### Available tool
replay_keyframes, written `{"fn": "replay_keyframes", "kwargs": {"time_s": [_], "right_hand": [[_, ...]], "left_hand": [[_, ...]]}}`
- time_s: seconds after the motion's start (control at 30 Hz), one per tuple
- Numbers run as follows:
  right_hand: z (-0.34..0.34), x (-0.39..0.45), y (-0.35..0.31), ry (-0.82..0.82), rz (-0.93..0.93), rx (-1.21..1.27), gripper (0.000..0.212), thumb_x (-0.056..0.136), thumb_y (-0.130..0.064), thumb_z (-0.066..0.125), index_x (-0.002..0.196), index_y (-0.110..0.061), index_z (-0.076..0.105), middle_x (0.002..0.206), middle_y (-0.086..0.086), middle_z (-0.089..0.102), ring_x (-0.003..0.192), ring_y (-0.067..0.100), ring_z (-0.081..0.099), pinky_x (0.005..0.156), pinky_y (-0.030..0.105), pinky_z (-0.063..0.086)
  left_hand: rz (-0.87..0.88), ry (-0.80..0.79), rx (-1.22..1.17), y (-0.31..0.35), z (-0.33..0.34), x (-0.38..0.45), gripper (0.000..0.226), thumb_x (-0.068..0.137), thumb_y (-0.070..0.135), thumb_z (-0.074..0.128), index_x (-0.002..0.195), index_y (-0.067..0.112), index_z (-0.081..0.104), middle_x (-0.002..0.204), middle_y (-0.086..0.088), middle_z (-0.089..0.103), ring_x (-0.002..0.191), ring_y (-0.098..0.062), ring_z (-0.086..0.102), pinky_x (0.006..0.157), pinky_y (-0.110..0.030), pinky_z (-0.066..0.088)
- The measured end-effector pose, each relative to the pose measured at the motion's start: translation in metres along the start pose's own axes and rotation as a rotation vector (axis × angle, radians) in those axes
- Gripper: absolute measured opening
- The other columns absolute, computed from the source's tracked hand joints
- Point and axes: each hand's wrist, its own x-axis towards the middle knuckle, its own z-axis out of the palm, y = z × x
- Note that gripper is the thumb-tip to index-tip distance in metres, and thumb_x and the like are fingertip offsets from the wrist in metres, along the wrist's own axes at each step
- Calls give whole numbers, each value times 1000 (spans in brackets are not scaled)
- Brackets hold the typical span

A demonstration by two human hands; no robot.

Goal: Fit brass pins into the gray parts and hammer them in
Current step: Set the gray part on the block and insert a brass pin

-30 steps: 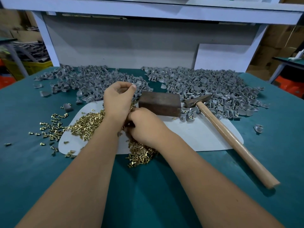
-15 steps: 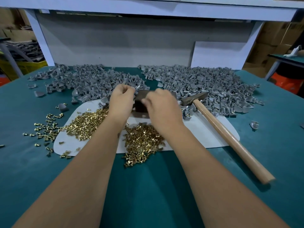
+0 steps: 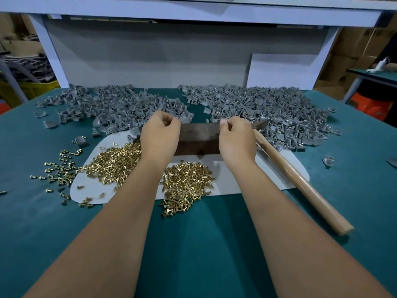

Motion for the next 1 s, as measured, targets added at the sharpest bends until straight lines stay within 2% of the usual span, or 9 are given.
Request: {"fn": "replay_keyframes", "kwargs": {"time_s": [0.1,0.2,0.3,0.37,0.5,0.6,0.8,0.93,1.0], "right_hand": [[0,-2,-1,79,-73,-52,22,97,-33,50,96,-20,68,96,-2,54,101,22,49,76,31,37],[0,-2,-2,64,-127,63,16,94,-26,57,94,-18,70,93,-2,65,96,21,56,81,38,48],[1,-3,-5,49,-137,151,12,93,-18,58,93,-18,69,94,-3,68,93,18,59,83,38,50],[2,-4,-6,45,-136,197,12,93,-15,57,94,-20,68,94,-6,68,91,13,60,82,34,50],[2,-5,-7,15,-138,264,14,91,-13,61,93,-26,68,90,-13,66,89,9,61,82,30,50],[3,-6,-8,-32,-149,265,14,90,-14,62,90,-27,65,91,-10,69,88,9,63,81,33,53],[2,-8,-8,-8,-238,220,13,92,-18,55,96,-30,61,93,-9,70,87,8,62,73,27,49],[4,-7,-9,-22,-245,120,8,96,-19,48,93,-26,52,88,-4,68,82,17,60,69,34,49],[4,-6,-11,-38,-229,134,9,96,-20,49,91,-27,51,88,-6,67,82,17,59,69,32,47]], "left_hand": [[123,67,210,0,-1,-2,11,93,34,53,94,24,59,82,9,61,78,-11,57,59,-28,44],[233,48,245,-2,0,-1,6,93,30,57,90,27,60,85,12,59,99,-18,55,75,-38,52],[197,-105,123,-2,3,-1,4,93,28,62,91,30,64,101,4,62,109,-19,53,87,-40,51],[169,-160,105,-5,5,0,4,91,31,64,92,31,68,108,0,62,109,-21,54,94,-43,51],[184,-185,94,-6,3,1,5,89,29,68,90,27,72,101,4,65,111,-27,53,97,-49,48],[194,-198,95,-5,3,0,5,89,28,69,89,25,73,100,3,65,113,-29,53,98,-50,47],[141,-217,48,-6,2,1,11,88,29,66,98,31,71,105,8,62,117,-25,51,100,-48,47],[170,-239,28,-6,2,1,6,87,26,69,87,32,71,106,3,64,118,-28,50,102,-50,45],[168,-255,15,-5,1,1,7,87,25,70,83,31,71,107,1,63,120,-29,48,103,-50,43]]}}
